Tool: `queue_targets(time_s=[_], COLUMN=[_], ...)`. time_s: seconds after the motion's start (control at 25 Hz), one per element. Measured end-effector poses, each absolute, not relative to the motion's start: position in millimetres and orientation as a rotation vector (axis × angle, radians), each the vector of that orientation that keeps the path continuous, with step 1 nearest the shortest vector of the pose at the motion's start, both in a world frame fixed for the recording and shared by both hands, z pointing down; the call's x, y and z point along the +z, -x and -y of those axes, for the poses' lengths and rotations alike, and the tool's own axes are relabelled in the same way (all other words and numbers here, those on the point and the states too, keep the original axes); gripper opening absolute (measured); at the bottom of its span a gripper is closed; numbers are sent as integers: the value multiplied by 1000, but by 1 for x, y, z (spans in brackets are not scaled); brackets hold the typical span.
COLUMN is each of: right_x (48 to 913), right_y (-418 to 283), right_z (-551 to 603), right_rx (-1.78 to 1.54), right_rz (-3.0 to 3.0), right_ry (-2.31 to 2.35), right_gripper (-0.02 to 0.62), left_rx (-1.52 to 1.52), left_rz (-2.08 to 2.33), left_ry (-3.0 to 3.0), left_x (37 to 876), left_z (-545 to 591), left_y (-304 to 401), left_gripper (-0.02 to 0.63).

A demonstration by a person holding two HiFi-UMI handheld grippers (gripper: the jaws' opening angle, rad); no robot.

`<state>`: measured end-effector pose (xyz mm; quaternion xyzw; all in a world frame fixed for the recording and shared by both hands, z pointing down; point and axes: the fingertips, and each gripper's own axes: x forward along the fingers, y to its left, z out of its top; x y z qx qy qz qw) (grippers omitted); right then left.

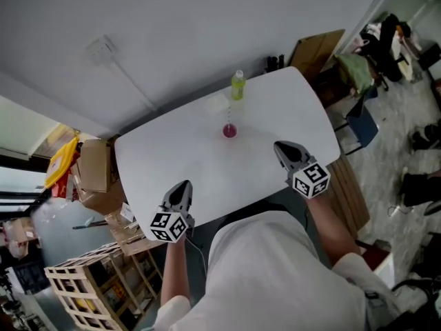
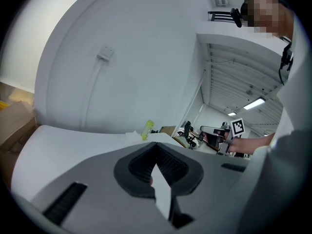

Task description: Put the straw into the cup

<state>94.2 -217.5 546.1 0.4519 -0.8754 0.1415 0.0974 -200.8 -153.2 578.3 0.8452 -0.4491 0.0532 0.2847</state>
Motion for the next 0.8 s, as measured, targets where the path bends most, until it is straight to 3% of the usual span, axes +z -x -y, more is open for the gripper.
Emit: queue_targets(time_s=[0.8], right_x=[531], right_y=[-159], right_z=[124], right_rx=[438], right_rz=[2689], right_ry=[-1182], right_gripper=[34], left_rx=[29], left_rz=[1319], left_ry=[-2228], left_x=[538], left_z=[49], left_y=[99], left_gripper=[2])
